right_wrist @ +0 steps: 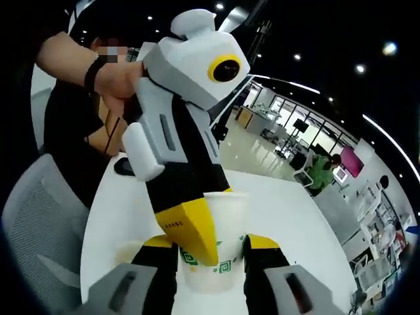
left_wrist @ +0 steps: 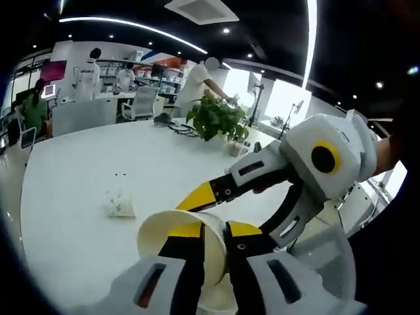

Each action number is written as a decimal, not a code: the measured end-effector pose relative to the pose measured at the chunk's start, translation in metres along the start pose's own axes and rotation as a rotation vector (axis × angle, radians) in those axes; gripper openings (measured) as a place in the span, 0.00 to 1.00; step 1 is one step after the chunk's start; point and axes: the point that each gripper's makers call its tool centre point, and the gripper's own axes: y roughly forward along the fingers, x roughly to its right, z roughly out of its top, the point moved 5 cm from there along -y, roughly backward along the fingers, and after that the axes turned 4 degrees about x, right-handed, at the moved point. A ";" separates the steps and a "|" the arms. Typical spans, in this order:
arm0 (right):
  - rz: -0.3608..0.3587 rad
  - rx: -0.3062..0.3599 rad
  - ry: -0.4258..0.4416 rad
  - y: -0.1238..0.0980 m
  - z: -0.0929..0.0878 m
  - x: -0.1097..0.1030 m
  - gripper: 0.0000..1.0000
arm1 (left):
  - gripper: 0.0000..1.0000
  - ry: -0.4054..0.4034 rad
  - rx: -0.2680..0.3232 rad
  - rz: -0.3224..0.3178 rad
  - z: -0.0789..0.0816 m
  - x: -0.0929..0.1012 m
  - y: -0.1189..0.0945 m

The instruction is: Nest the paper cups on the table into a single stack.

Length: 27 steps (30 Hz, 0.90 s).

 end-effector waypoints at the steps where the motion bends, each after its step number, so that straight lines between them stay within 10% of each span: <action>1: -0.001 0.002 0.005 -0.001 0.000 -0.001 0.37 | 0.05 -0.003 -0.004 -0.008 -0.001 0.001 0.000; 27: 0.046 -0.038 0.045 -0.011 -0.018 -0.035 0.36 | 0.00 0.306 -0.344 -0.071 -0.036 0.036 -0.002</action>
